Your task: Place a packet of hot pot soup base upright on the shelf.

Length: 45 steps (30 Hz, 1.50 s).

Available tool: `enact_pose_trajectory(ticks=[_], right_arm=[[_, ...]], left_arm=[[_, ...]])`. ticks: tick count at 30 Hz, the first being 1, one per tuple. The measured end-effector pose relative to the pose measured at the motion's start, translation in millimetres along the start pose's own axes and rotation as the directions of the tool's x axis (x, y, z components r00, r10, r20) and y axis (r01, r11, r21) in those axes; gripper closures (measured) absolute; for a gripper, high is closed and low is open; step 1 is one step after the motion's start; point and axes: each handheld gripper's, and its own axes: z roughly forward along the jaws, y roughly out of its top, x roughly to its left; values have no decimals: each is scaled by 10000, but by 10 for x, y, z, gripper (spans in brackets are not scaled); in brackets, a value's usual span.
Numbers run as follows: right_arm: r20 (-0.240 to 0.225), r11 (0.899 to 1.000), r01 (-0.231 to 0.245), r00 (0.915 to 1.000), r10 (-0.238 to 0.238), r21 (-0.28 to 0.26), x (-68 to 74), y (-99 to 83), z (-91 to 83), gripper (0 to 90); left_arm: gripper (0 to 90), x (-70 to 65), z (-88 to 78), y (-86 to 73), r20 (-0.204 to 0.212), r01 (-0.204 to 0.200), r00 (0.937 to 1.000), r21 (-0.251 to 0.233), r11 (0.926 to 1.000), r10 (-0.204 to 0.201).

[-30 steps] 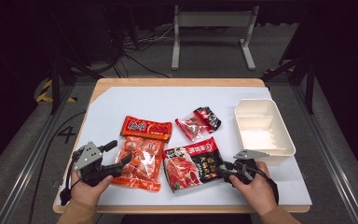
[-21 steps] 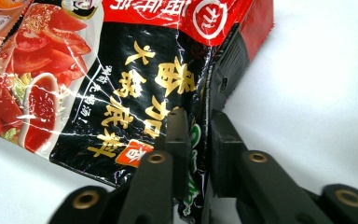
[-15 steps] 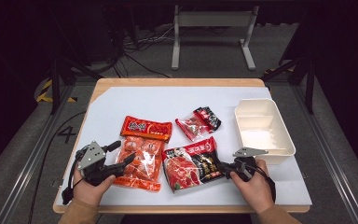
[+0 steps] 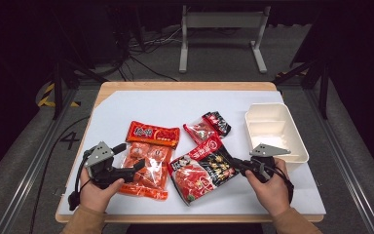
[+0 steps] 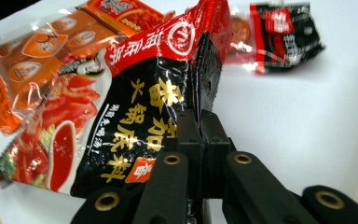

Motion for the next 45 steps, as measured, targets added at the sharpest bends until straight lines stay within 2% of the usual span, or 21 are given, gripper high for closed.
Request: enact_pose_trajectory(ticks=[2,5,7,11,16,18,24,29,30,33,35,37,45], right_arm=[[47,9996,254,9997,-253,-137,14,59,-43,891],[60,9988,404,9992,-403,-285,25,126,-91,891],[156,9968,695,9975,-689,-405,50,217,-154,891],[272,9926,1100,9937,-1087,-513,88,305,-215,891],[442,9765,1992,9796,-1961,-818,175,471,-338,891],[510,9701,2257,9737,-2218,-897,215,527,-384,891],[560,9530,2820,9591,-2774,-1105,290,643,-470,893],[496,9384,3224,9466,-3186,-1243,325,700,-502,893],[496,9384,3224,9466,-3186,-1243,325,700,-502,893],[446,9263,3523,9359,-3495,-1337,359,743,-511,893],[405,9217,3628,9318,-3607,-1371,378,768,-510,892],[335,9229,3615,9322,-3603,-1325,393,797,-507,892],[245,9068,3953,9179,-3962,-1467,479,874,-505,893]], left_arm=[[35,8,-11,19,278,-98,9996,-146,9998,102],[32,-2,-13,41,212,-280,9994,-199,9994,284],[52,-23,-5,69,116,-575,9983,4,9983,575],[81,-47,10,104,45,-693,9976,108,9975,692],[139,-95,50,185,211,-930,9954,-53,9957,931],[164,-131,77,223,398,-944,9947,-98,9955,947],[196,-223,167,319,613,-1181,9909,-266,9926,1195],[211,-290,242,384,866,-1242,9881,-365,9916,1269],[213,-290,242,384,866,-1242,9881,-365,9916,1269],[220,-321,279,406,1054,-1300,9854,-439,9905,1340],[222,-349,306,423,1194,-1347,9830,-449,9899,1392],[223,-369,326,432,1249,-1353,9822,-462,9897,1401],[239,-454,394,482,1595,-1394,9764,-511,9889,1458]])
